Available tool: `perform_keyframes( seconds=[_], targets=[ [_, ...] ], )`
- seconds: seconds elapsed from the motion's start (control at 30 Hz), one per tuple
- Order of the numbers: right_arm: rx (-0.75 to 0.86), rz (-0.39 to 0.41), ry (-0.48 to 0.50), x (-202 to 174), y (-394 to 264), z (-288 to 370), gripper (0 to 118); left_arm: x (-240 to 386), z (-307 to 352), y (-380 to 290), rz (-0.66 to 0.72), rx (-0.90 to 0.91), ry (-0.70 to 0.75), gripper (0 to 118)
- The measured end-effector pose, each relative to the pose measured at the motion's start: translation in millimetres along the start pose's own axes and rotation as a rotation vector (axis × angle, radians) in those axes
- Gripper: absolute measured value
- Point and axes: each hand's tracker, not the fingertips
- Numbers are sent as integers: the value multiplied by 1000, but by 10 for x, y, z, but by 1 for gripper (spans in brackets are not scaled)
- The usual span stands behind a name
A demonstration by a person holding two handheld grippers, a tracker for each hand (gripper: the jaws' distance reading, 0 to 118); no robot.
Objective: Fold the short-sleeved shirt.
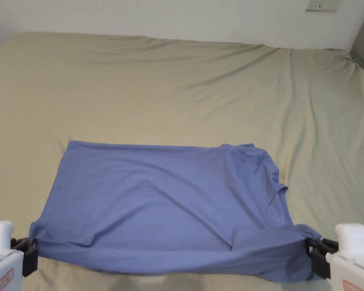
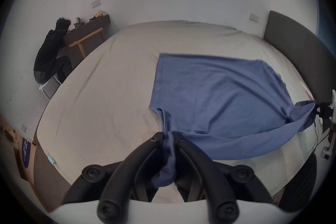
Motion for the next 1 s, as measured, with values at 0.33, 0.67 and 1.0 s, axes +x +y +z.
perform_keyframes(
  seconds=[0.33, 0.67, 1.0],
  targets=[
    [-21, 41, -86, -27, 691, -784, 2, -72, -716, 600, 41, -99, -32, 9],
    [-141, 115, -161, -40, 767, -1710, 2, 14, -1647, 758, -18, -328, -12, 9],
    [-170, 177, -203, -88, 927, -1877, 102, -31, -1550, 770, 118, -227, 28, 84]
  ],
)
